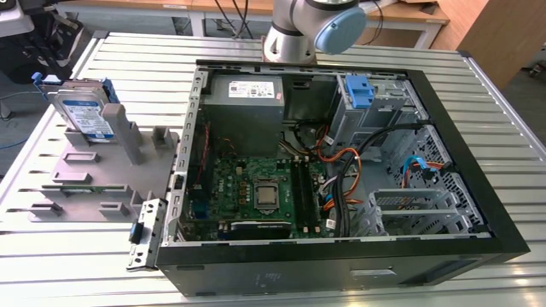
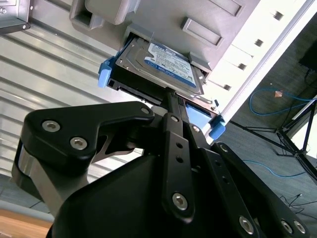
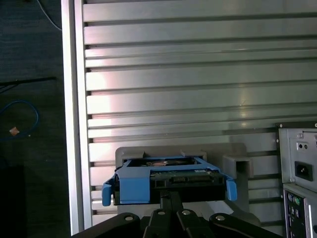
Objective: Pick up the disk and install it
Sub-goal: 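Pick up the disk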
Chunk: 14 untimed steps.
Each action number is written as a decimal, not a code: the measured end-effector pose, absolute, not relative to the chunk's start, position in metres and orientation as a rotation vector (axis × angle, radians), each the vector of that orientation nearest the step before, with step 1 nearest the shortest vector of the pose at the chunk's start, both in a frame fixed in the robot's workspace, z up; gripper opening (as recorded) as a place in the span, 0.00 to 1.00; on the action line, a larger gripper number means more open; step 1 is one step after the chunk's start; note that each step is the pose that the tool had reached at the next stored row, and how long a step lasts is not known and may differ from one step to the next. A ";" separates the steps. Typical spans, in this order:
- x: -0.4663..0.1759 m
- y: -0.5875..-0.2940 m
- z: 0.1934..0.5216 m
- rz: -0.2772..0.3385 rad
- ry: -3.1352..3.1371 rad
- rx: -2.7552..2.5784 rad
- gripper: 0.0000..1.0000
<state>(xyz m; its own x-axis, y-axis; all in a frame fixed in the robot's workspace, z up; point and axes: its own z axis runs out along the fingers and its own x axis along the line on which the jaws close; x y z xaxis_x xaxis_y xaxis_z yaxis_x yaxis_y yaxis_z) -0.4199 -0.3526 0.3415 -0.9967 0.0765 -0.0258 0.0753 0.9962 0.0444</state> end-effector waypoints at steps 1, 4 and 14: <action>-0.420 -0.353 0.341 0.068 3.111 0.118 0.11; -0.420 -0.353 0.342 0.068 3.111 0.118 0.11; -0.420 -0.353 0.342 0.068 3.113 0.069 0.11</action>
